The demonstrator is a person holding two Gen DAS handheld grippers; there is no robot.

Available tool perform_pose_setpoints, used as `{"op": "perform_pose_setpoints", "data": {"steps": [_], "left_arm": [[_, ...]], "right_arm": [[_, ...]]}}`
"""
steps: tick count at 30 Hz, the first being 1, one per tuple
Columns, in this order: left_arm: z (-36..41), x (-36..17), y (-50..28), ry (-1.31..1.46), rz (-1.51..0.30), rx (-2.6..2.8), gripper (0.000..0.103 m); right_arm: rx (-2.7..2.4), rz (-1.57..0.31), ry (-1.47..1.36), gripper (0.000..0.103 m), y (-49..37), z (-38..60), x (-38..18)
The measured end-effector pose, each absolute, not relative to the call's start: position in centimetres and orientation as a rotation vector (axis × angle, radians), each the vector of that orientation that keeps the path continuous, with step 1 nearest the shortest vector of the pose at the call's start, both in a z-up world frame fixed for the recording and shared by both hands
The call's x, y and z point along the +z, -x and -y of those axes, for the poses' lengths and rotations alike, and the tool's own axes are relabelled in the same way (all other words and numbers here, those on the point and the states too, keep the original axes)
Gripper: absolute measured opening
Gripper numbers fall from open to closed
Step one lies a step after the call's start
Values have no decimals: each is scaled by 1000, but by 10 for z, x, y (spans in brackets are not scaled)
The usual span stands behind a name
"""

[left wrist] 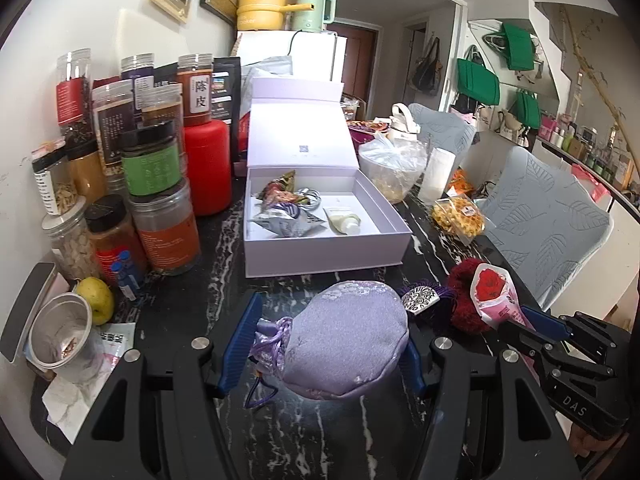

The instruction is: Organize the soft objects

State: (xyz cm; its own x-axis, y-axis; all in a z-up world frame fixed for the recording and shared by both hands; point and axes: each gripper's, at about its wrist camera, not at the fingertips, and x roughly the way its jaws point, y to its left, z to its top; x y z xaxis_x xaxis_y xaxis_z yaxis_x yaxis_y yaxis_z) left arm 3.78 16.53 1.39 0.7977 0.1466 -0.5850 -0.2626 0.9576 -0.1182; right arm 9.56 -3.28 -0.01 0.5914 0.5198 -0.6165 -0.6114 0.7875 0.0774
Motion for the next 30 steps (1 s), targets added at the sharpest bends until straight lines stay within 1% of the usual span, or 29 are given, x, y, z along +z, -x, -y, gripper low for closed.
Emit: {"op": "perform_pose_setpoints", "data": {"steps": [15, 30], "left_arm": [[-211, 24, -34, 226, -579, 307, 62], [-242, 62, -68, 214, -487, 303, 62]], "right_arm": [[782, -638, 182, 30, -96, -27, 13], [793, -550, 198, 30, -127, -57, 55]]}}
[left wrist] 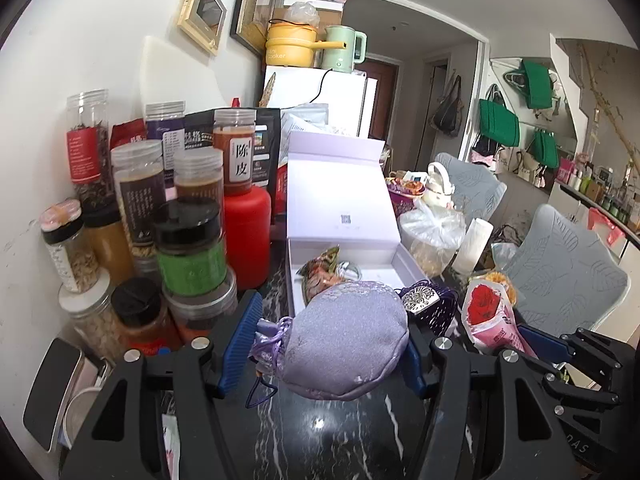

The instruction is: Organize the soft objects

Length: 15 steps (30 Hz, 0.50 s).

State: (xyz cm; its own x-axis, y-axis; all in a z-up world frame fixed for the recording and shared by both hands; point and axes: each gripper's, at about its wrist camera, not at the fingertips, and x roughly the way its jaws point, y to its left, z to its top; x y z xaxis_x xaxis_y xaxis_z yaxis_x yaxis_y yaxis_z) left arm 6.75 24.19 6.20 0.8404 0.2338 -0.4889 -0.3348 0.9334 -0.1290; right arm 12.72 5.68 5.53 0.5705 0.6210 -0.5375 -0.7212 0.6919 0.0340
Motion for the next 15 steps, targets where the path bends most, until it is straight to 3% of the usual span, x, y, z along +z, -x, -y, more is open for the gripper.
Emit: {"op": "perform_pose_setpoints", "data": {"steps": [15], "left_arm": [[-258, 97, -130, 185, -445, 290, 62]], "right_arm": [[796, -478, 210, 30, -187, -77, 91]]}}
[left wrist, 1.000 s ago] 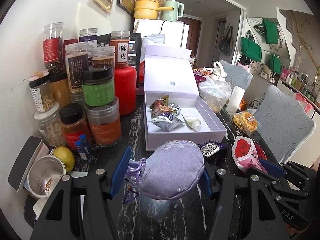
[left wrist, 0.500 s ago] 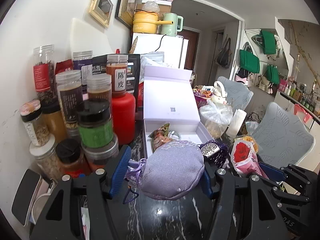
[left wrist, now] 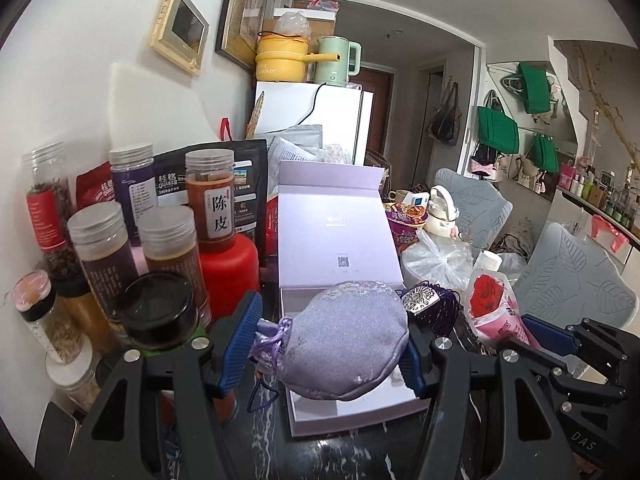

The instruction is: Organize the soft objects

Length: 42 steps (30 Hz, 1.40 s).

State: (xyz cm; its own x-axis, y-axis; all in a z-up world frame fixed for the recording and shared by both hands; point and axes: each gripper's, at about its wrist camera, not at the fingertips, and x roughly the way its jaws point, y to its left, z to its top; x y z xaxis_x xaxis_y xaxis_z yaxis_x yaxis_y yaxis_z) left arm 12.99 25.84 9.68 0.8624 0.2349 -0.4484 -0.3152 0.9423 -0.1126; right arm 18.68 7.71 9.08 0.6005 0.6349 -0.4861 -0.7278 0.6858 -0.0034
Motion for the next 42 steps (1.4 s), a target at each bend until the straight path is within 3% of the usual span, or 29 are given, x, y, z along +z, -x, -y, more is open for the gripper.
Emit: {"op": "perform_pose_setpoints", "data": {"steps": [19, 42], "left_arm": [[-264, 112, -208, 143, -419, 281, 62], [-282, 40, -282, 143, -652, 277, 62]], "right_arm": [[804, -426, 171, 30, -259, -104, 106], [768, -619, 194, 30, -318, -130, 46]]}}
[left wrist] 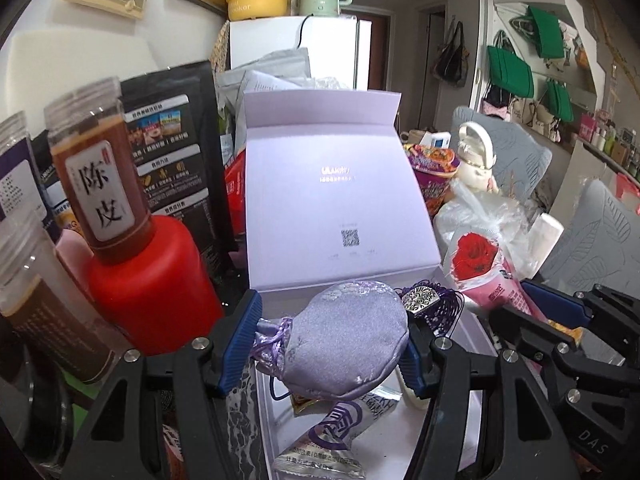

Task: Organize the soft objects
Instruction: 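Lower the sachet and pink packet into the box and open both tools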

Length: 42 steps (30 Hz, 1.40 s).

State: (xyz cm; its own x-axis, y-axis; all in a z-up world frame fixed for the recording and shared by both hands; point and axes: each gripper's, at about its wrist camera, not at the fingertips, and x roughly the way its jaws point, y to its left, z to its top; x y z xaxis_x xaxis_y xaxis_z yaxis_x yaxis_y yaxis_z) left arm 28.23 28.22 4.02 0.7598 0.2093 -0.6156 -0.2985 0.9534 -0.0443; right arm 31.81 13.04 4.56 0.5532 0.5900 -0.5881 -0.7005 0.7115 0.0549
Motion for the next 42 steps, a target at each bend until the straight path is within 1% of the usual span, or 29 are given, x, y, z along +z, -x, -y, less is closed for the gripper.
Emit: {"op": "perform_pose_setpoints", "data": {"steps": [15, 33, 42], "left_arm": [[-283, -9, -314, 75, -802, 311, 62], [-281, -39, -330, 54, -915, 316, 62], [-272, -49, -334, 15, -929, 321, 63]], "right_arm": [[760, -749, 222, 30, -341, -146, 7], [745, -855, 237, 31, -357, -157, -21], [725, -910, 240, 32, -367, -157, -38]]}}
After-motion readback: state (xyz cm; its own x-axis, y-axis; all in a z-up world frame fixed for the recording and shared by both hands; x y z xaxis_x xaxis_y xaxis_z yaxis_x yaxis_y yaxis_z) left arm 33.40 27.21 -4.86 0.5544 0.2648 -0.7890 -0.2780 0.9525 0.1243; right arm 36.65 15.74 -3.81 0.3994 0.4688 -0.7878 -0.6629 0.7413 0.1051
